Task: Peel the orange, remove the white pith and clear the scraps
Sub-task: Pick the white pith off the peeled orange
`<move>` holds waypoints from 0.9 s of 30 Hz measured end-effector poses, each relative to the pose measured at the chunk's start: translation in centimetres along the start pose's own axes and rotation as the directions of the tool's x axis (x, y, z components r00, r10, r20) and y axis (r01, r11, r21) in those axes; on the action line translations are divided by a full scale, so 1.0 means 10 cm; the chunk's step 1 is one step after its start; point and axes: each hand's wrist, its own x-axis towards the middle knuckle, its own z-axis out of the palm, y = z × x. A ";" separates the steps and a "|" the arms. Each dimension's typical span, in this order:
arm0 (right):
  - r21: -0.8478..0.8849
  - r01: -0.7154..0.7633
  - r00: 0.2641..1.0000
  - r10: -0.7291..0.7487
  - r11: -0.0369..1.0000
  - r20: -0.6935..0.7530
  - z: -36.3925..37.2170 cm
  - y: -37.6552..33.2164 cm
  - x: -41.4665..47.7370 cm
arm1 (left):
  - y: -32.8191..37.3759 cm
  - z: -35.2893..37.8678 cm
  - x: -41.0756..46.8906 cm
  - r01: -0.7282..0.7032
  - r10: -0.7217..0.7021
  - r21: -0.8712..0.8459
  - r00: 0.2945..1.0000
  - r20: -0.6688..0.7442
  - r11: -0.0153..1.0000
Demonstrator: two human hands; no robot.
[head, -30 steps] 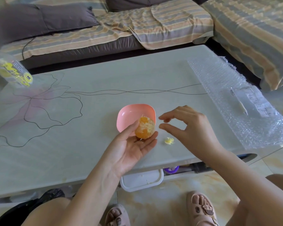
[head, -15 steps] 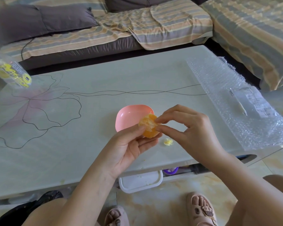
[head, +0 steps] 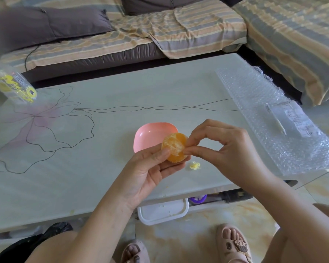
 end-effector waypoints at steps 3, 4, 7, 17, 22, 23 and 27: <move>-0.036 0.022 1.000 -0.022 0.999 0.004 0.00 0.00 0.00 | 0.00 0.02 0.00 0.017 -0.017 -0.061 1.000 -0.004 0.998; -0.052 0.031 1.000 -0.031 0.998 0.003 0.00 0.00 0.00 | -0.01 0.02 -0.01 0.022 -0.023 -0.084 1.000 -0.006 0.996; -0.117 0.073 0.997 -0.074 0.990 -0.010 0.02 0.01 0.00 | -0.02 0.04 0.00 0.038 -0.040 -0.145 0.999 -0.014 0.989; -0.062 0.106 0.993 -0.109 0.992 -0.052 0.04 0.01 -0.02 | 0.01 0.06 0.04 0.013 -0.027 -0.161 0.996 -0.085 0.987; -0.137 0.136 0.990 -0.141 0.981 -0.026 0.00 0.05 -0.01 | 0.00 0.05 0.04 -0.032 0.033 0.010 0.994 -0.108 0.999; -0.150 0.143 0.989 -0.147 0.978 -0.013 -0.01 0.05 0.00 | 0.00 0.05 0.04 -0.036 0.038 0.025 0.993 -0.112 0.999; -0.180 0.177 0.984 -0.174 0.968 0.033 -0.04 0.06 0.00 | -0.02 0.06 0.03 -0.038 0.045 0.063 0.993 -0.113 0.997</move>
